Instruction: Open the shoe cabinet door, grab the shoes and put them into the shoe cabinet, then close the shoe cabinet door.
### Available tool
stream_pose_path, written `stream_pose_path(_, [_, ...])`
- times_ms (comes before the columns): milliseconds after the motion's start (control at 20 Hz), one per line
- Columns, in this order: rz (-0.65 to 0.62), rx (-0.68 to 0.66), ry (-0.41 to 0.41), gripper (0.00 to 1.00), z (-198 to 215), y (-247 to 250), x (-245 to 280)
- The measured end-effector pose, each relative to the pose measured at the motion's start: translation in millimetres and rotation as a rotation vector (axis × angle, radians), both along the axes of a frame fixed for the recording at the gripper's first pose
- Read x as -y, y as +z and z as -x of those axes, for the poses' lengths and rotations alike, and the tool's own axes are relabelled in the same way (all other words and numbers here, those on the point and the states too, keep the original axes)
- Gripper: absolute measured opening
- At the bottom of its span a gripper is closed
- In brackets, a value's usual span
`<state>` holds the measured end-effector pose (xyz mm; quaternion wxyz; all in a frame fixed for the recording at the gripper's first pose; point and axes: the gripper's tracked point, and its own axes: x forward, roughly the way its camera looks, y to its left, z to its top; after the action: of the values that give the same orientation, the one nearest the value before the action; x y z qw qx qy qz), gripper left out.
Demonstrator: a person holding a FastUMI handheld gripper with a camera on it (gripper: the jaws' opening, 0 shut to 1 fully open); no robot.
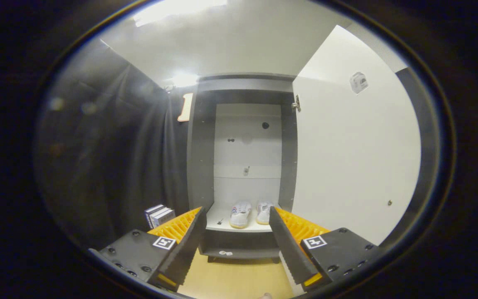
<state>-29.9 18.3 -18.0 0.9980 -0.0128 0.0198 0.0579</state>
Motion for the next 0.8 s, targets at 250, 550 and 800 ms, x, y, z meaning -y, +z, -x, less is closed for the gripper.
stream_pose_path(250, [-0.022,-0.023,0.059,0.95,29.8,1.2,11.9])
stream_pose_path(550, [-0.029,-0.017,0.065,0.95,48.1,1.5,7.5])
stream_pose_path(800, [-0.027,-0.032,0.034,0.95,52.6,-4.5,1.8])
